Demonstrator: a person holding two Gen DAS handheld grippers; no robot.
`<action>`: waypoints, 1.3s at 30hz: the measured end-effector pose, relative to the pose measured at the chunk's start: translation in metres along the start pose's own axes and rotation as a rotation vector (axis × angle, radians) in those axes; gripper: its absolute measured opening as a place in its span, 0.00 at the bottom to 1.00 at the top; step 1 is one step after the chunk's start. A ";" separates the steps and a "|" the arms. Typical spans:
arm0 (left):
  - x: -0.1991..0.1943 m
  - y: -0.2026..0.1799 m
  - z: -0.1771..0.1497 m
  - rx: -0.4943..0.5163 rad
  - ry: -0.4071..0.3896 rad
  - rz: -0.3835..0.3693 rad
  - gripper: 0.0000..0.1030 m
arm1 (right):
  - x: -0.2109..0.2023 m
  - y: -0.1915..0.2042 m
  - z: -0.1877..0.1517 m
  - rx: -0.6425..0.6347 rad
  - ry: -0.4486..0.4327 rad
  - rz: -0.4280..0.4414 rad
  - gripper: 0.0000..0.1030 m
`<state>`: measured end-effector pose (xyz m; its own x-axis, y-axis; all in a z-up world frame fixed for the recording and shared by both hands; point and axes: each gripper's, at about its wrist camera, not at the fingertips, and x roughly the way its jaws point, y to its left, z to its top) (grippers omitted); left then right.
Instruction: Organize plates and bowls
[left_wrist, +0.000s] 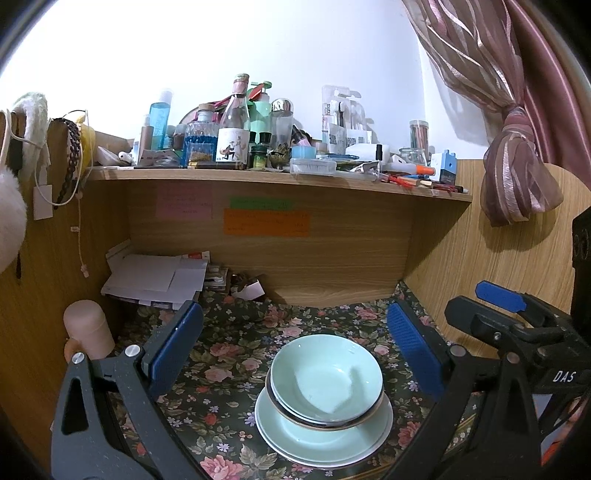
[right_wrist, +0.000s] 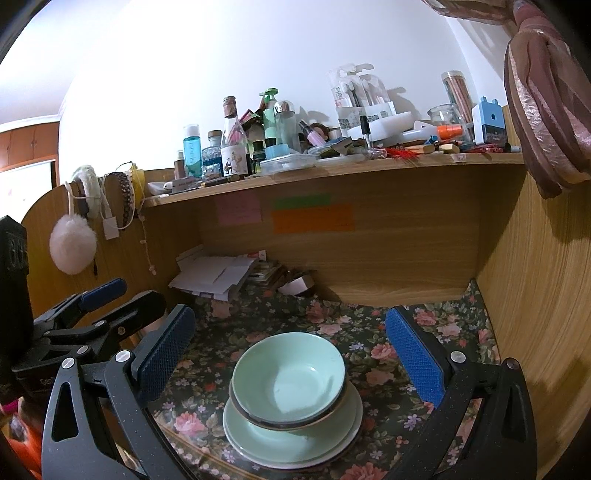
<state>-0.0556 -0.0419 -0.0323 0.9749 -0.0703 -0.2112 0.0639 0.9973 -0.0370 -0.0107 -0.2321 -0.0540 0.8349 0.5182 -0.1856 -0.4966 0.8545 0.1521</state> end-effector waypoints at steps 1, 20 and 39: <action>0.001 0.000 0.000 -0.001 0.001 -0.002 0.98 | 0.000 0.001 0.000 0.001 0.000 -0.002 1.00; 0.005 -0.004 0.001 -0.010 0.008 -0.019 0.98 | 0.002 -0.002 -0.001 0.021 -0.001 -0.017 1.00; 0.010 -0.006 0.000 -0.005 0.017 -0.009 0.98 | 0.009 -0.002 -0.002 0.027 0.013 -0.021 1.00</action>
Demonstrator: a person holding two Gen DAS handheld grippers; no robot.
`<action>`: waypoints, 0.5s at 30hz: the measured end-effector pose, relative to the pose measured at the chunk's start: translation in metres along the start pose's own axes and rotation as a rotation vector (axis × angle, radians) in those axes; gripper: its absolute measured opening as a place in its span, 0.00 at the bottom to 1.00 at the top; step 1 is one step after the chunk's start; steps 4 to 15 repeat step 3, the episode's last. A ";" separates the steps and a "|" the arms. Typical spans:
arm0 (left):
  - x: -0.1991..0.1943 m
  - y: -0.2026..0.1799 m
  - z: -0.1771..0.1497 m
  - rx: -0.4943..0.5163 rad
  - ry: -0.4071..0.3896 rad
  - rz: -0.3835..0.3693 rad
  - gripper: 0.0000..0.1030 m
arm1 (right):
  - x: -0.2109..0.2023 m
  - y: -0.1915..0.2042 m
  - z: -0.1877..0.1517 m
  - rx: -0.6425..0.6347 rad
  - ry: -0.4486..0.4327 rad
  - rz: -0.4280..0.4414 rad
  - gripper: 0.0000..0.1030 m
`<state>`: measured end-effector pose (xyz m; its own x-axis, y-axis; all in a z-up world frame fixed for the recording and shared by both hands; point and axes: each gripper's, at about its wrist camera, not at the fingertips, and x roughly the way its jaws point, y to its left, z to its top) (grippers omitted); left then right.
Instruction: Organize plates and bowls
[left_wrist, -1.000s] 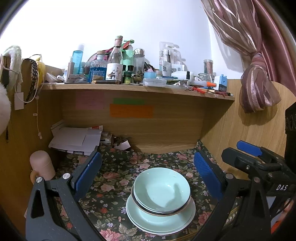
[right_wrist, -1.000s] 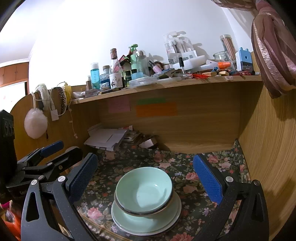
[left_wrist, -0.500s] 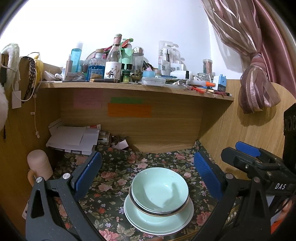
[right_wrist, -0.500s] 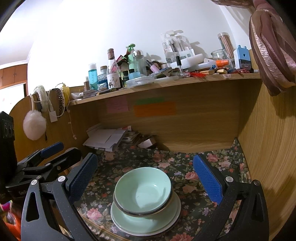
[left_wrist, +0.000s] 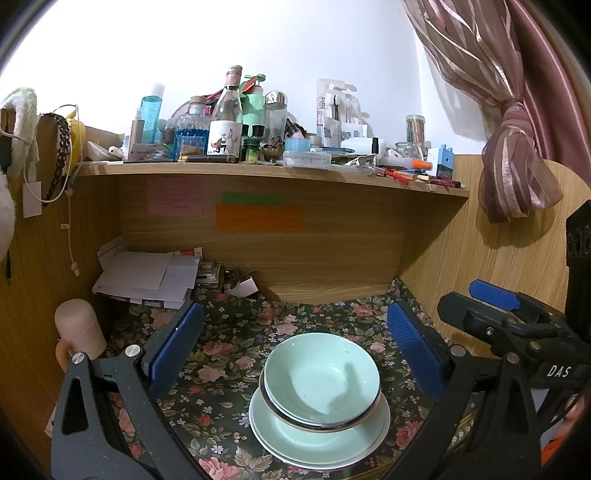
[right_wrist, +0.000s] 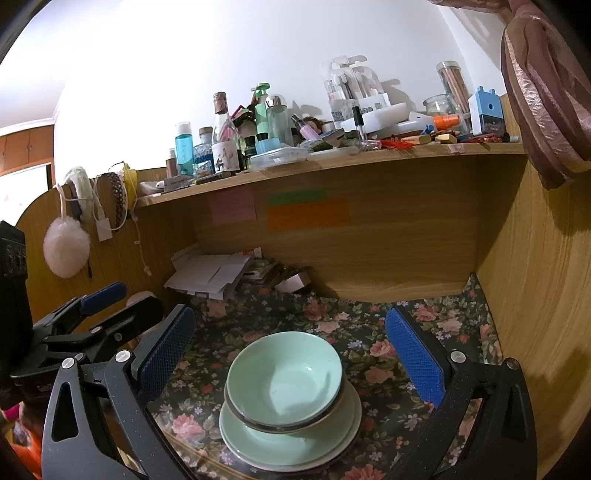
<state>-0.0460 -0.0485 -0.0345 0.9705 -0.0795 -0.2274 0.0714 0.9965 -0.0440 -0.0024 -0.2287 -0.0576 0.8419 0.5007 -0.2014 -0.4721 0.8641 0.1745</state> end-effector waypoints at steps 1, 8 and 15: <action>0.001 0.000 0.000 -0.001 0.001 -0.001 0.98 | 0.001 0.000 0.000 0.001 0.001 0.000 1.00; 0.002 0.000 -0.001 -0.003 0.002 0.003 0.98 | 0.001 -0.001 0.000 0.001 0.003 -0.001 1.00; 0.002 0.000 -0.001 -0.003 0.002 0.003 0.98 | 0.001 -0.001 0.000 0.001 0.003 -0.001 1.00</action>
